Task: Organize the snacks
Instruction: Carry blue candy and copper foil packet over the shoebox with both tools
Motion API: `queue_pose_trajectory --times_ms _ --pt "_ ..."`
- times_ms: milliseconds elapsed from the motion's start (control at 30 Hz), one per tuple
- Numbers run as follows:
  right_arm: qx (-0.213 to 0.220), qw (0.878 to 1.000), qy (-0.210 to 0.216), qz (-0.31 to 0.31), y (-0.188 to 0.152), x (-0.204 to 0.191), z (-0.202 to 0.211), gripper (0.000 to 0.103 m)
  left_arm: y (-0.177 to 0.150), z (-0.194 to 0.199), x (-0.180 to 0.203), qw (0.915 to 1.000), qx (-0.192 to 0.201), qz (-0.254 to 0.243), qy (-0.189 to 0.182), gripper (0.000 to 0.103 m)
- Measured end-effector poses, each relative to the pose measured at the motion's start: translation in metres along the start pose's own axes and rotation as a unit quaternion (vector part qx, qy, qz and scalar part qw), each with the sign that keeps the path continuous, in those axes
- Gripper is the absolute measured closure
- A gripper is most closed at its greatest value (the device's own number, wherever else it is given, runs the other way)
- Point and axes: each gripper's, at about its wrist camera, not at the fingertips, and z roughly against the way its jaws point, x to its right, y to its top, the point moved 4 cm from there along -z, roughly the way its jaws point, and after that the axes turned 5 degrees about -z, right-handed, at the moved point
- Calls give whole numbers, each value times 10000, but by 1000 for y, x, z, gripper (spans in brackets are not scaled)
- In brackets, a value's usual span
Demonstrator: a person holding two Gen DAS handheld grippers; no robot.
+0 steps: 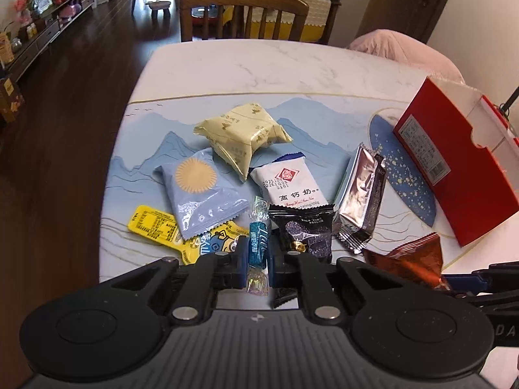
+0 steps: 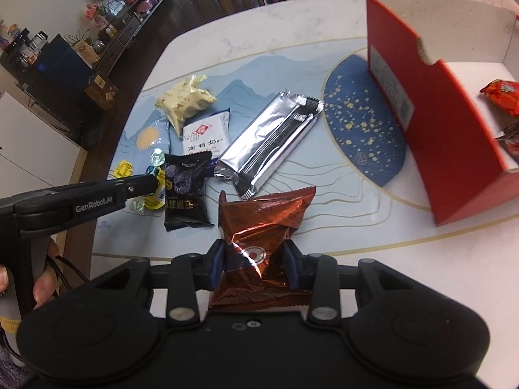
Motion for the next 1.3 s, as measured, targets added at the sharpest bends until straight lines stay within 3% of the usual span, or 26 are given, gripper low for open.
queue_pose_trajectory --times_ms 267,633,933,1300 --pt "276 9992 135 248 3 7 45 66 2 36 8 9996 151 206 -105 92" --pt "672 9969 267 308 11 35 101 66 5 77 43 9992 368 114 -143 92" --pt "1133 9932 152 221 34 85 146 66 28 98 107 9971 627 -172 -394 92" --pt "1465 9892 -71 44 69 161 170 66 63 88 203 9936 787 -668 -463 92"
